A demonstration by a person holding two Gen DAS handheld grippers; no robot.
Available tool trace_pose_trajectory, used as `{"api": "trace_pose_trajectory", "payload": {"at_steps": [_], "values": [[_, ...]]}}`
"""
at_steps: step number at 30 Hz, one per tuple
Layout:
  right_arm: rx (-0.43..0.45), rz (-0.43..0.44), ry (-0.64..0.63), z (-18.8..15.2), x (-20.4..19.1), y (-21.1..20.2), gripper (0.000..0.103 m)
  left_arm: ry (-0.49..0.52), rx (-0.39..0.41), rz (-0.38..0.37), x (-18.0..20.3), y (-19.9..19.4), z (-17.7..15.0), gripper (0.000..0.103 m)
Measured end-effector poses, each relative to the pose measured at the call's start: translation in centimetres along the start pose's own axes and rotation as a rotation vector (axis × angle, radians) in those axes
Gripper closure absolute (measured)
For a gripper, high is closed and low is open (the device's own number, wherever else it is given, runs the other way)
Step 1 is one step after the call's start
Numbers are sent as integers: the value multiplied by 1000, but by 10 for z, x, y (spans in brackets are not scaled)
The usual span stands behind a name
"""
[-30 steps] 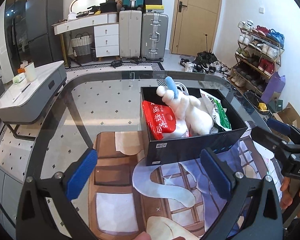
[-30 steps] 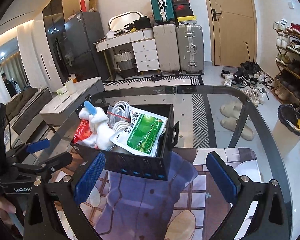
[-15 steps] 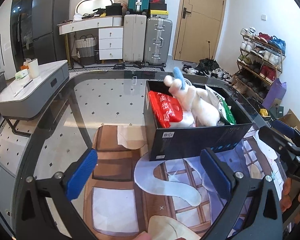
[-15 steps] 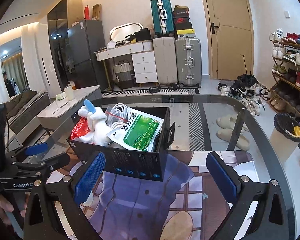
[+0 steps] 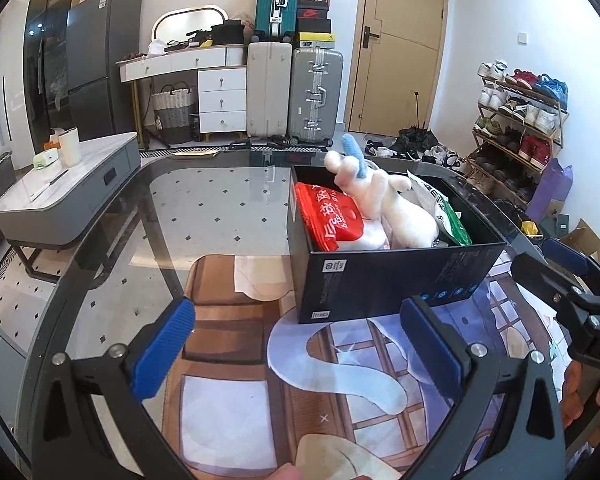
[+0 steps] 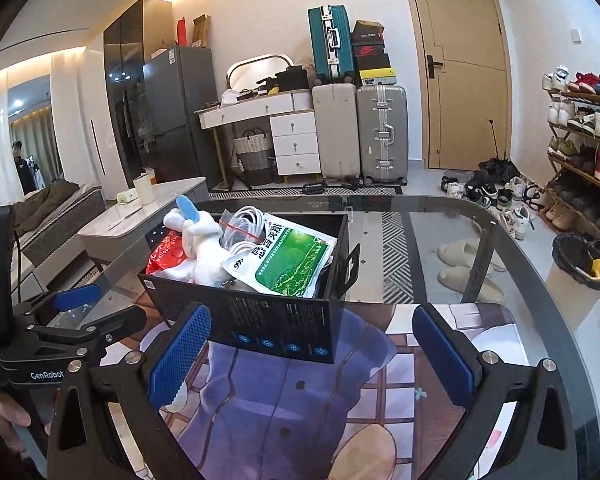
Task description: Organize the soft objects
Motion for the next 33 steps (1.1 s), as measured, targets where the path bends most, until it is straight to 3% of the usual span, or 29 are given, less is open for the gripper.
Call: {"api": "trace_pose_trajectory", "payload": {"at_steps": [33], "values": [[31,8,-11,-6,-3,-2,0,15,43,4,2,-8,-3,0]]}}
Point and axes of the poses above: each gripper's, at about its wrist camera, not at the fingertips, and y roughly the way its jaws point, x to its right, z to its top, the point moved 4 cm from there along y, roughly the way its jaws point, and after that the axes turned 8 degrees about y, right-handed, at the moved point
